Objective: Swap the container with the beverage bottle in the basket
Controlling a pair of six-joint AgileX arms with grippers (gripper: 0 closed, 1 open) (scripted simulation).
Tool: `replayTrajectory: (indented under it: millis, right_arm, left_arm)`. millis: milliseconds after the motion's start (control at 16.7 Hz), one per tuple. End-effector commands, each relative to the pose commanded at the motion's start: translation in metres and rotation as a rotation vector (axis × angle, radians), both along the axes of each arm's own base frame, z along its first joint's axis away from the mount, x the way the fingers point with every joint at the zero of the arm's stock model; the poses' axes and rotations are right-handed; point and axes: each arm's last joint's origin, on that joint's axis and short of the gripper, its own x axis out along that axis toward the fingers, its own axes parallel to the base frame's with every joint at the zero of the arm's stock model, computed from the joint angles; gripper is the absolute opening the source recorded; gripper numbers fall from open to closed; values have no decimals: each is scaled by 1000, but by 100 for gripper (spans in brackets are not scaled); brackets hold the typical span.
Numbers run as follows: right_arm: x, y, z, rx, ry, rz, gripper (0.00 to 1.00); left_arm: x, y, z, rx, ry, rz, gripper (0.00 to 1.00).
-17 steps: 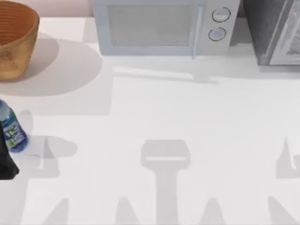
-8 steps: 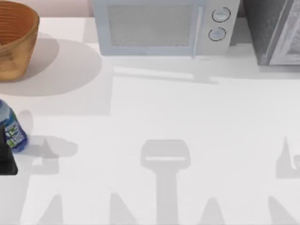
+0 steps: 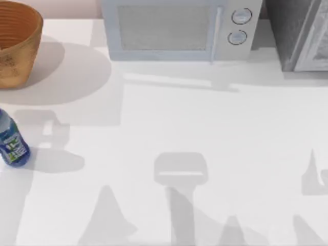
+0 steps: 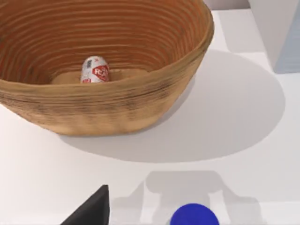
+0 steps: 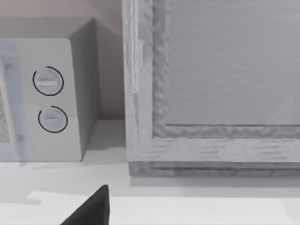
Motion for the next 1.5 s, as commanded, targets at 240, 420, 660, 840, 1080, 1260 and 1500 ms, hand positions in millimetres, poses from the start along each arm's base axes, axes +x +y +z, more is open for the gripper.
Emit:
replayTrajectory:
  millis: [240, 420, 660, 840, 1080, 1260, 1500]
  right_arm:
    - [0, 0, 0, 0, 0, 0, 100]
    - [0, 0, 0, 0, 0, 0, 100]
    - [0, 0, 0, 0, 0, 0, 100]
    - [0, 0, 0, 0, 0, 0, 100]
    - [0, 0, 0, 0, 0, 0, 100]
    - [0, 0, 0, 0, 0, 0, 100]
    - [0, 0, 0, 0, 0, 0, 100]
  left_arm:
    - [71, 13, 46, -14, 148, -22, 100]
    - [134, 29, 59, -38, 265, -36, 100]
    - [216, 55, 43, -82, 418, -51, 100]
    - [266, 77, 9, -122, 526, -55, 100]
    - [308, 105, -48, -176, 651, -52, 100]
    - [323, 121, -86, -210, 722, -47, 100]
    - [330, 131, -113, -235, 770, -40, 100]
